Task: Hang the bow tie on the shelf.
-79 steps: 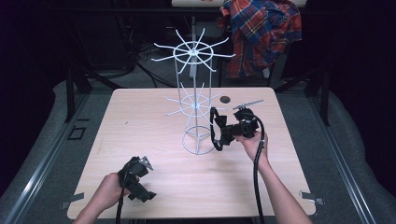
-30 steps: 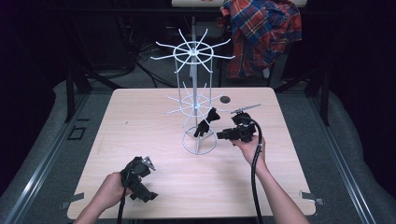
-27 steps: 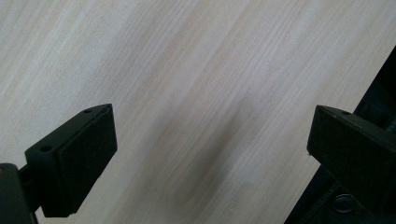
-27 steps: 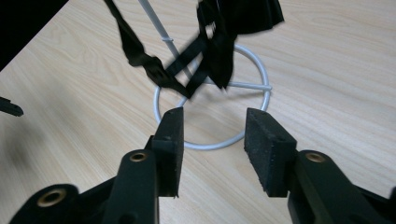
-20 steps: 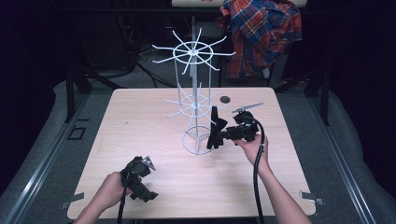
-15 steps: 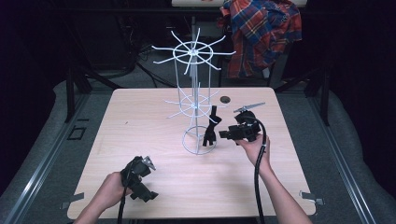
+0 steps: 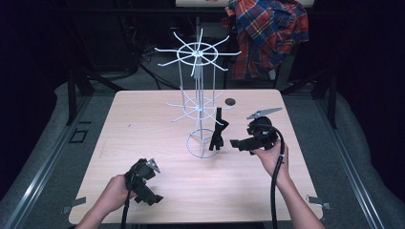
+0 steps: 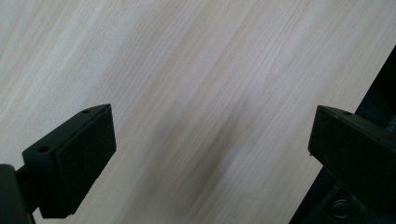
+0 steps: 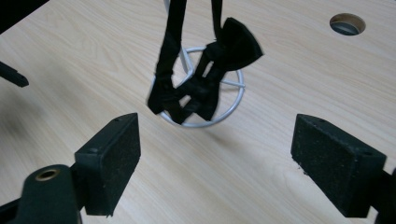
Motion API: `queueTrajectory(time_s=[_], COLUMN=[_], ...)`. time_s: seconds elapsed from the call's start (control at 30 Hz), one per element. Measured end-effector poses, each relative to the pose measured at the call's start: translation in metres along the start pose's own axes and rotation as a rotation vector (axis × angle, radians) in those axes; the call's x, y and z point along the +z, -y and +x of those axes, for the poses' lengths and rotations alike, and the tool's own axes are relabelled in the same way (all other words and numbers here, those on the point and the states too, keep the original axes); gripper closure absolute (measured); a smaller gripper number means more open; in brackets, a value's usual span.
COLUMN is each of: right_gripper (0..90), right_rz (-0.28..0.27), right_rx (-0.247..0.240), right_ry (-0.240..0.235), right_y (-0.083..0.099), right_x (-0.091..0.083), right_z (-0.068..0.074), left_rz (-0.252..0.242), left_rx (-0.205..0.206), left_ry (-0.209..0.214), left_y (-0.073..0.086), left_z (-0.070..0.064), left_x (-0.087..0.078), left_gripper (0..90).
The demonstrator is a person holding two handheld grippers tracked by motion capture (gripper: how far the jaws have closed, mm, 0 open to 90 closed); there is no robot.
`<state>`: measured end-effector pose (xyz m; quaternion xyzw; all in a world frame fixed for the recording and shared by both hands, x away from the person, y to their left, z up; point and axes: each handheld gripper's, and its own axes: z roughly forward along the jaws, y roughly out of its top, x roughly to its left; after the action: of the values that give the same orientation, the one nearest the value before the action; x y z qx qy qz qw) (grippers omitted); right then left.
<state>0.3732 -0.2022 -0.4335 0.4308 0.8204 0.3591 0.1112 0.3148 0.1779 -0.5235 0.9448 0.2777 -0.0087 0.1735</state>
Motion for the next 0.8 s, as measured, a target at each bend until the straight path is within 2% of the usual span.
queueTrajectory(time_s=[0.17, 0.3, 0.33, 0.37, 0.4, 0.43, 0.5, 0.63, 0.7, 0.73, 0.77, 0.8], right_gripper=[13.5, 10.8, 9.8, 9.8, 9.5, 9.5, 8.6, 6.7, 3.3, 3.3, 1.3, 0.0], right_rz=[-0.012, 0.001, 0.01, 0.01, 0.016, 0.016, 0.03, 0.073, 0.132, 0.132, 0.155, 0.2], right_rx=[-0.007, -0.007, -0.009, -0.009, -0.014, -0.014, -0.017, -0.038, -0.081, -0.081, -0.089, -0.116], right_ry=[0.015, 0.03, 0.043, 0.043, 0.06, 0.06, 0.072, 0.087, 0.129, 0.129, 0.132, 0.136], right_y=[0.006, 0.019, 0.027, 0.027, 0.037, 0.037, 0.052, 0.066, 0.079, 0.079, 0.083, 0.09], right_x=[-0.012, -0.02, -0.025, -0.025, -0.029, -0.029, -0.033, -0.034, -0.031, -0.031, -0.029, -0.027], right_z=[0.001, 0.001, 0.001, 0.001, 0.001, 0.001, 0.003, 0.006, 0.009, 0.009, 0.009, 0.008], left_rz=[-0.002, -0.007, -0.004, -0.004, -0.003, -0.003, -0.002, 0.008, 0.011, 0.011, 0.012, 0.017], left_rx=[0.009, 0.018, 0.022, 0.022, 0.028, 0.028, 0.032, 0.045, 0.051, 0.051, 0.051, 0.049], left_ry=[0.002, 0.004, 0.008, 0.008, 0.01, 0.01, 0.011, 0.012, 0.009, 0.009, 0.01, 0.01], left_y=[-0.004, -0.007, -0.009, -0.009, -0.011, -0.011, -0.013, -0.016, -0.017, -0.017, -0.017, -0.017], left_z=[0.0, 0.0, 0.0, 0.0, -0.001, -0.001, -0.002, -0.002, -0.001, -0.001, -0.001, 0.0], left_x=[0.001, 0.002, 0.003, 0.003, 0.003, 0.003, 0.004, 0.006, 0.008, 0.008, 0.008, 0.009], left_gripper=[0.5, 0.2, 0.2, 0.2, 0.2, 0.2, 0.2, 0.1, 0.1, 0.1, 0.1, 0.1])
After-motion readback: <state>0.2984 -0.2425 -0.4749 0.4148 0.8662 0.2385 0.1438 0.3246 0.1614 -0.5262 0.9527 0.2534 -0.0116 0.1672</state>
